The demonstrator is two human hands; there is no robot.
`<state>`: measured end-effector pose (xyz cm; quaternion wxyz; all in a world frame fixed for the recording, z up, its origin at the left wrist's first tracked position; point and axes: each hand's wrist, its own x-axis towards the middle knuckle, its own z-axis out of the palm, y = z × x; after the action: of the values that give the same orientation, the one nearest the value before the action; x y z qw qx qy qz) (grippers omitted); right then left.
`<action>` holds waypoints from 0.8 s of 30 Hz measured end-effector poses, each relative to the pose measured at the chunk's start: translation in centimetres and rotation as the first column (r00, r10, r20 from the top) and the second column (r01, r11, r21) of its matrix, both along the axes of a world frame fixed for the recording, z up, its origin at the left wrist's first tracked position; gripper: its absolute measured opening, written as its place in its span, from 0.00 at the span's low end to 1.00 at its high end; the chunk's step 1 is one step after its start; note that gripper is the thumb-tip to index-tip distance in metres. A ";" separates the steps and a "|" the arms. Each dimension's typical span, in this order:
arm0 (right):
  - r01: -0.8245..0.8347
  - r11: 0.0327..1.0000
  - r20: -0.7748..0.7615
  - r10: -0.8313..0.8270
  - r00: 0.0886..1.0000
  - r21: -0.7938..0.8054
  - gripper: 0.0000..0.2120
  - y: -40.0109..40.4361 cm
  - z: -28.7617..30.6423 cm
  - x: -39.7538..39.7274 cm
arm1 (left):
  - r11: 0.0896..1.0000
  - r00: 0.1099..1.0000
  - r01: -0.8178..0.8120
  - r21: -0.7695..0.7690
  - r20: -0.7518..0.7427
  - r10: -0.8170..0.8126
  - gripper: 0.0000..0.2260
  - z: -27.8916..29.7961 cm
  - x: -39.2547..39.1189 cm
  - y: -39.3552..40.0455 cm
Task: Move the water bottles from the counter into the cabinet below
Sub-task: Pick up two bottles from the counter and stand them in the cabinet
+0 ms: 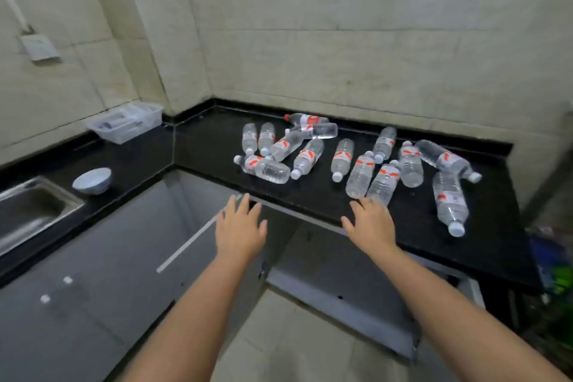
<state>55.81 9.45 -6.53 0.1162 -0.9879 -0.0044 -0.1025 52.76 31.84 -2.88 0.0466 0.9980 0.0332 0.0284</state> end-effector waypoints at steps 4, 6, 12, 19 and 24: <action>0.215 0.975 -0.092 -0.219 0.971 -0.056 0.22 -4.3 -1.1 3.7 | 0.981 0.981 0.191 -0.039 -0.037 -0.192 0.21 -1.6 7.1 -4.0; 0.298 0.953 -0.120 -0.302 0.946 -0.048 0.22 -6.4 -1.6 6.1 | 0.964 0.963 0.265 -0.034 -0.039 -0.267 0.21 -2.2 10.5 -5.9; 0.366 0.927 -0.197 -0.346 0.918 0.078 0.20 -10.4 -4.1 14.6 | 0.921 0.916 0.379 -0.087 -0.106 -0.387 0.21 -4.7 20.5 -12.1; 0.411 0.824 -0.349 -0.280 0.894 0.391 0.24 -10.7 -7.9 20.9 | 0.828 0.792 0.488 -0.276 -0.260 -0.553 0.23 -8.9 27.1 -19.2; 0.479 0.767 -0.417 -0.302 0.857 0.427 0.23 -11.0 -9.2 21.5 | 0.758 0.773 0.464 -0.458 -0.209 -0.599 0.26 -10.7 31.2 -21.9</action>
<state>77.31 -1.52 -15.74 0.3518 -0.9008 0.2510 0.0418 83.98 9.96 -13.55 0.2392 0.9249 -0.2436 -0.1675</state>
